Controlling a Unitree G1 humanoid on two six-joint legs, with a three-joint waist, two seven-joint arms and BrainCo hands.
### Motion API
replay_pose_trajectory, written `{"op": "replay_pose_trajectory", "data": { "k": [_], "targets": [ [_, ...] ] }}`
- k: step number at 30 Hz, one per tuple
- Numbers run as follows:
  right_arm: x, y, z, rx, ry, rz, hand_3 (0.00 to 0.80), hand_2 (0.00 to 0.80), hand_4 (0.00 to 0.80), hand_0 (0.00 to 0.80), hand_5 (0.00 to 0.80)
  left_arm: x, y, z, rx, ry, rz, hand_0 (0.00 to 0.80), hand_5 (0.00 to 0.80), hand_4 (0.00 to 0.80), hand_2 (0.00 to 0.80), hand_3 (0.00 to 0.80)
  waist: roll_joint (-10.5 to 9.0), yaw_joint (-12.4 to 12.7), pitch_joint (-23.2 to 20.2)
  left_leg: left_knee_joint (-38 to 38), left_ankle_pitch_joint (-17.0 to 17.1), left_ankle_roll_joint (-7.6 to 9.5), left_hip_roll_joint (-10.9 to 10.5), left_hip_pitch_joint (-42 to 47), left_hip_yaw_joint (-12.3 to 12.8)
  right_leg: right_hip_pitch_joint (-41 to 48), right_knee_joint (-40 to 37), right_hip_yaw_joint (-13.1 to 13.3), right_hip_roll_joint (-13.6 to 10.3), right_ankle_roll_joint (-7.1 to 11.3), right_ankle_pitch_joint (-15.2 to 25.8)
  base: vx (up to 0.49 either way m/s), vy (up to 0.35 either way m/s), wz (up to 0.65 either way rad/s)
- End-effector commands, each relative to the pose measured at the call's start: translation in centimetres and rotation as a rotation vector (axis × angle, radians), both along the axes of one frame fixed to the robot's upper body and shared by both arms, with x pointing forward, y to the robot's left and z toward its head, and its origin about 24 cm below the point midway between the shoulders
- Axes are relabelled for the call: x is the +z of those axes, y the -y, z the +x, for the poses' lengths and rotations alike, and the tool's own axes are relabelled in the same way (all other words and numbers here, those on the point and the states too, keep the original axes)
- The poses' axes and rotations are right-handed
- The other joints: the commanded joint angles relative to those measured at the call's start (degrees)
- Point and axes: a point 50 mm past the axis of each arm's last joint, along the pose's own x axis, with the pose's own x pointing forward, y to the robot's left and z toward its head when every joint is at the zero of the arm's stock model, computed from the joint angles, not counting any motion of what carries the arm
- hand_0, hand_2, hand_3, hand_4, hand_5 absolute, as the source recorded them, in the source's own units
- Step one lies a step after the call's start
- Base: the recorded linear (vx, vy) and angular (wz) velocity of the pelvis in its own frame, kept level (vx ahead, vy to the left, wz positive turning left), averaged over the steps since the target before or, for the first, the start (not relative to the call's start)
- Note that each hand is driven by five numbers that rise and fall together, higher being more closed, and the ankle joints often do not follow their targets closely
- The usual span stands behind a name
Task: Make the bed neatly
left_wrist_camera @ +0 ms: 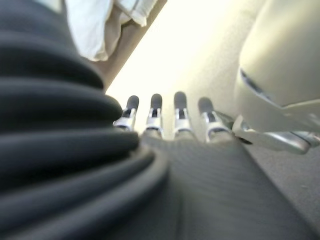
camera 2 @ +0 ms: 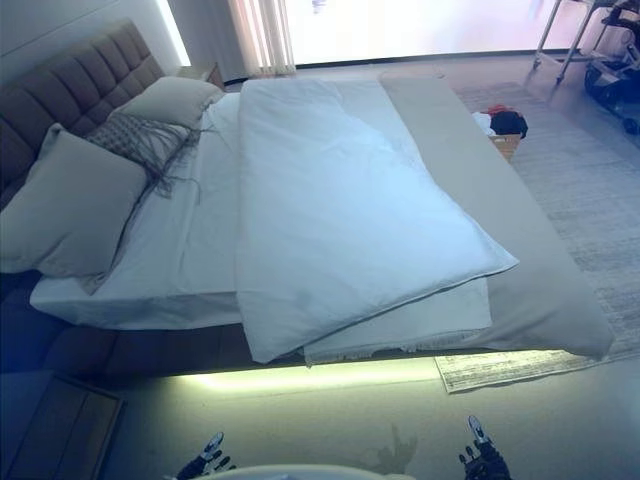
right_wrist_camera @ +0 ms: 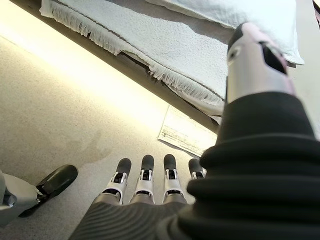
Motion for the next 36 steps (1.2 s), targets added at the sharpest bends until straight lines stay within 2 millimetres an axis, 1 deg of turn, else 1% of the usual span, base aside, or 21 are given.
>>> {"op": "replay_pose_trajectory", "data": {
  "k": [1,5,8,10,12,13,14,15,16,18,20,21,22,24,26,29,30,32,33,34,36],
  "targets": [
    [-0.2,-1.5,1.9,-0.003,0.02,0.052,0.0,0.0,0.0,0.0,0.0,-0.1,0.3,0.5,0.006,-0.017,-0.005,0.0,0.0,0.0,0.0,0.0,-1.7,-0.96,0.53,-0.22,-2.58,3.23,-3.64,0.0,0.17,0.53,1.22,0.33,0.75,1.24,-0.56,0.0,0.0,0.0],
    [-0.2,-1.9,2.8,0.042,0.025,0.066,0.0,0.0,0.0,0.0,0.0,-0.2,0.7,0.7,-0.017,-0.022,-0.007,0.0,0.0,0.0,0.0,0.0,-1.52,-1.03,1.21,-0.22,-2.5,3.37,-3.66,0.13,0.05,0.13,2.08,0.87,0.84,1.11,-0.97,-0.002,-0.031,-0.02],
    [-0.2,-2.2,2.9,0.098,0.014,0.069,0.0,0.0,0.0,0.0,0.0,-0.2,0.3,0.6,-0.026,-0.041,0.013,0.0,0.0,0.0,0.0,0.0,-1.72,-1.0,1.68,0.43,-2.6,3.63,-3.69,0.67,0.25,-0.14,3.99,1.19,1.05,0.73,-2.06,0.048,-0.093,-0.03],
    [-0.2,-2.4,3.3,0.125,0.027,0.08,0.0,0.0,0.0,0.0,0.0,-0.1,0.0,0.8,-0.032,-0.04,0.019,0.0,0.0,0.0,0.0,0.0,-2.02,-1.14,2.39,3.89,-3.44,3.59,-3.37,-0.01,0.28,-0.77,6.01,1.88,1.25,0.13,-2.97,0.045,-0.12,-0.08],
    [-0.1,-2.3,3.6,0.166,0.035,0.08,0.0,0.0,0.0,0.0,0.0,0.0,0.0,1.3,-0.03,-0.031,0.025,0.0,0.0,0.0,0.0,0.0,-2.7,-1.17,3.48,10.5,-4.92,3.11,-2.64,-2.34,0.01,-1.41,7.41,2.23,1.17,-0.87,-3.5,0.037,-0.13,-0.17],
    [0.0,-2.3,4.0,0.194,0.04,0.079,0.0,0.0,0.0,0.0,0.0,0.0,0.1,1.6,-0.034,-0.024,0.022,0.0,0.0,0.0,0.0,0.0,-3.34,-0.88,4.48,17.78,-3.58,2.24,-1.71,-5.16,-0.2,-1.41,7.62,2.17,0.93,-2.04,-3.67,0.045,-0.121,-0.26],
    [0.1,-2.3,4.3,0.218,0.042,0.075,0.0,0.0,0.0,0.0,0.0,0.0,0.4,1.7,-0.036,-0.013,0.013,0.0,0.0,0.0,0.0,0.0,-3.49,-0.48,5.65,25.36,-0.77,1.11,-0.63,-9.4,-1.2,-1.09,7.63,2.08,1.19,-3.27,-3.91,0.032,-0.122,-0.27],
    [0.2,-2.2,4.6,0.242,0.04,0.068,0.0,0.0,0.0,0.0,0.0,-0.1,0.7,1.8,-0.03,0.002,0.001,0.0,0.0,0.0,0.0,0.0,-3.46,0.03,6.86,32.91,3.47,-0.17,0.36,-14.88,-2.39,-1.01,8.05,2.12,1.42,-4.41,-4.1,0.034,-0.065,-0.42],
    [0.3,-2.1,4.7,0.257,0.034,0.057,0.0,0.0,0.0,0.0,0.0,-0.1,0.9,1.8,-0.024,0.012,-0.008,0.0,0.0,0.0,0.0,0.0,-3.27,0.41,7.54,35.85,6.69,-1.01,0.68,-18.25,-3.45,-1.09,8.54,2.31,1.49,-5.02,-4.21,0.073,0.036,-0.52],
    [0.5,-1.8,5.1,0.274,0.029,0.045,0.0,0.0,0.0,0.0,0.0,-0.2,1.5,1.5,-0.013,0.017,-0.025,0.0,0.0,0.0,0.0,0.0,-1.84,1.72,9.24,32.14,7.73,-0.94,-1.87,-22.19,-4.61,0.47,9.39,4.15,2.15,-4.5,-5.44,0.203,0.161,-0.54],
    [0.5,-1.9,5.2,0.281,0.036,0.056,0.0,0.0,0.0,0.0,0.0,-0.3,1.5,1.0,-0.002,0.007,-0.025,0.0,0.0,0.0,0.0,0.0,-0.97,2.13,9.62,22.9,8.26,-0.66,-0.77,-20.53,-3.34,1.62,9.58,5.06,2.9,-3.75,-6.46,0.259,0.163,-0.49],
    [0.5,-1.8,5.2,0.277,0.038,0.062,0.0,0.0,0.0,0.0,0.0,-0.4,1.5,0.6,0.001,-0.006,-0.022,0.0,0.0,0.0,0.0,0.0,-0.39,2.18,9.7,15.57,9.06,-0.63,0.49,-19.25,-1.88,2.57,9.28,5.15,3.39,-3.4,-7.17,0.337,0.204,-0.4],
    [0.5,-1.7,4.9,0.259,0.042,0.068,0.0,0.0,0.0,0.0,0.0,-0.4,1.4,0.1,-0.001,-0.027,-0.018,0.0,0.0,0.0,0.0,0.0,0.1,2.5,9.65,7.76,11.02,-1.1,1.08,-18.77,-1.67,4.43,8.62,5.49,3.73,-2.95,-7.97,0.393,0.238,-0.35],
    [0.4,-1.7,4.6,0.234,0.043,0.076,0.0,0.0,0.0,0.0,0.0,-0.5,1.5,-0.5,0.003,-0.059,-0.012,0.0,0.0,0.0,0.0,0.0,-0.18,3.36,9.44,1.57,11.99,-1.4,1.05,-18.22,-2.27,7.4,7.32,6.01,2.94,-2.02,-8.7,0.401,0.237,-0.23],
    [0.3,-1.7,4.1,0.214,0.039,0.077,0.0,0.0,0.0,0.0,0.0,-0.6,1.4,-1.1,0.019,-0.082,-0.006,0.0,0.0,0.0,0.0,0.0,-0.73,3.94,8.51,2.07,9.74,-0.68,0.7,-17.12,-1.96,9.07,6.71,5.33,1.36,-1.0,-9.2,0.408,0.263,-0.16],
    [0.1,-2.3,3.9,0.204,0.065,0.106,0.0,0.0,0.0,0.0,0.0,-0.5,0.8,-1.7,0.026,-0.092,0.007,0.0,0.0,0.0,0.0,0.0,-1.1,4.28,7.16,5.9,6.64,0.54,-0.25,-15.58,-1.67,8.96,9.5,2.69,-2.18,0.46,-9.59,0.368,0.289,-0.27],
    [0.1,-2.4,3.8,0.206,0.069,0.109,0.0,0.0,0.0,0.0,0.0,-0.5,0.6,-1.7,0.024,-0.086,0.01,0.0,0.0,0.0,0.0,0.0,-1.2,4.33,7.03,6.63,6.07,0.89,-0.46,-15.71,-1.55,8.85,10.28,2.48,-2.65,0.54,-9.91,0.312,0.267,-0.22],
    [0.0,-2.7,3.6,0.201,0.08,0.115,0.0,0.0,0.0,0.0,0.0,-0.2,-0.1,-0.8,0.002,-0.06,0.021,0.0,0.0,0.0,0.0,0.0,-1.38,4.31,6.37,8.02,4.66,2.69,-1.64,-15.96,-1.55,8.41,13.3,2.11,-3.48,0.67,-10.69,0.287,0.233,0.03],
    [-0.1,-2.8,3.6,0.191,0.092,0.121,0.0,0.0,0.0,0.0,0.0,0.0,-0.4,-0.1,-0.019,-0.043,0.027,0.0,0.0,0.0,0.0,0.0,-1.6,4.24,6.01,8.38,3.82,3.88,-2.7,-15.85,-1.73,7.7,16.19,2.14,-4.05,0.94,-9.67,0.276,0.224,0.27],
    [-0.1,-2.9,3.6,0.185,0.101,0.123,0.0,0.0,0.0,0.0,0.0,0.1,-0.6,0.5,-0.038,-0.029,0.034,0.0,0.0,0.0,0.0,0.0,-1.8,4.18,5.81,8.39,3.26,4.65,-3.52,-15.54,-1.64,5.99,19.8,1.83,-5.34,1.27,-6.97,0.236,0.204,0.38],
    [0.0,-2.8,3.7,0.18,0.107,0.123,0.0,0.0,0.0,0.0,0.0,0.2,-0.9,1.2,-0.051,-0.01,0.046,0.0,0.0,0.0,0.0,0.0,-1.59,3.88,5.82,8.28,2.46,5.51,-4.15,-14.74,-1.39,2.33,26.03,1.7,-6.98,1.42,-3.74,0.174,0.159,0.4]
  ]
}}
